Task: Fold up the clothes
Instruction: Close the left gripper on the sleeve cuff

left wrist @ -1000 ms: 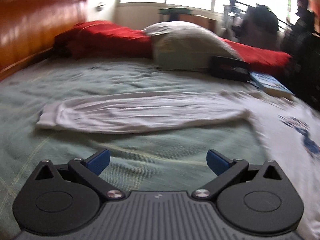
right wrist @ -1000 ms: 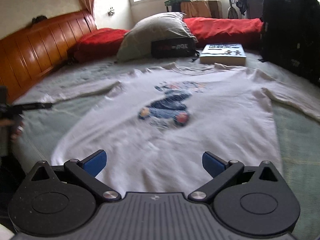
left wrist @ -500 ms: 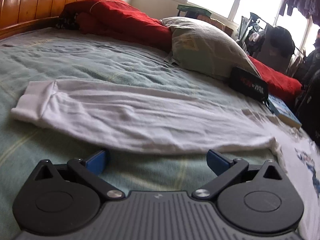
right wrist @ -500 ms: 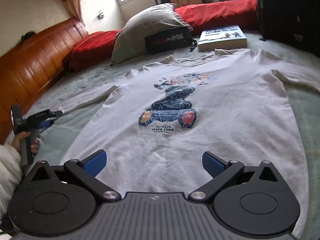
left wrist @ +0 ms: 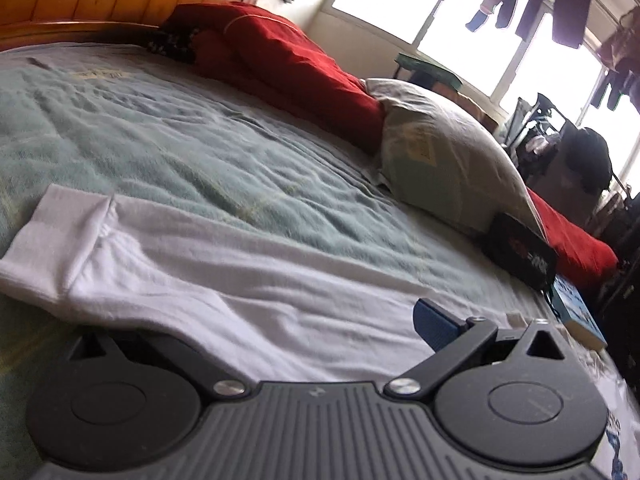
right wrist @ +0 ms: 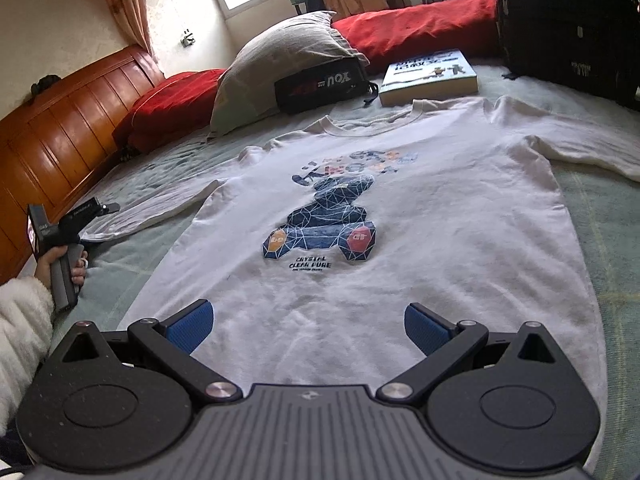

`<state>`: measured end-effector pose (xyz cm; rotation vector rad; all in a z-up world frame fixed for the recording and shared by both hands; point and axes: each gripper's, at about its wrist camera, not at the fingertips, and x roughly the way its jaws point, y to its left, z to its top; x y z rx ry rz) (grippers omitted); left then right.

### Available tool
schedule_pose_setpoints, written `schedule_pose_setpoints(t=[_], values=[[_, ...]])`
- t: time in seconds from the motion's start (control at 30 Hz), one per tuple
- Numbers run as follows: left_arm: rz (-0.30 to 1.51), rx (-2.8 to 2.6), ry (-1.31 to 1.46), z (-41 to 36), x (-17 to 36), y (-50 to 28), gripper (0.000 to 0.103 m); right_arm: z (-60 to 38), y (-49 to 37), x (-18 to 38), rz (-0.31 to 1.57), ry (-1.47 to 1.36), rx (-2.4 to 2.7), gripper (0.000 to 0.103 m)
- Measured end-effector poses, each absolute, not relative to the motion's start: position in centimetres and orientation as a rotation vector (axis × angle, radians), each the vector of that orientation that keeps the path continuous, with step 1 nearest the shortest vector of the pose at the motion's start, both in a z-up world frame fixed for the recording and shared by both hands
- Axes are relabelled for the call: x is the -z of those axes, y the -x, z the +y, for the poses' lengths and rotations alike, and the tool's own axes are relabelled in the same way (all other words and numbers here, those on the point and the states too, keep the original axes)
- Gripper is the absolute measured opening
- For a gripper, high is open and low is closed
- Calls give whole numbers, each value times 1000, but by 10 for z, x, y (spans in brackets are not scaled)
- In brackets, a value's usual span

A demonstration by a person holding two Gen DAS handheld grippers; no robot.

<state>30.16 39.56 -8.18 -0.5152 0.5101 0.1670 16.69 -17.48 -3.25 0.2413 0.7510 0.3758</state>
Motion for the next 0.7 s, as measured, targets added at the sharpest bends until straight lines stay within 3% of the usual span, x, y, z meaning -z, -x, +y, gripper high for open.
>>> schedule_pose_setpoints(t=[0.7], values=[[434,-65,430,329,-14,-318,102,-182,-139,25,748,-118,-441,103]])
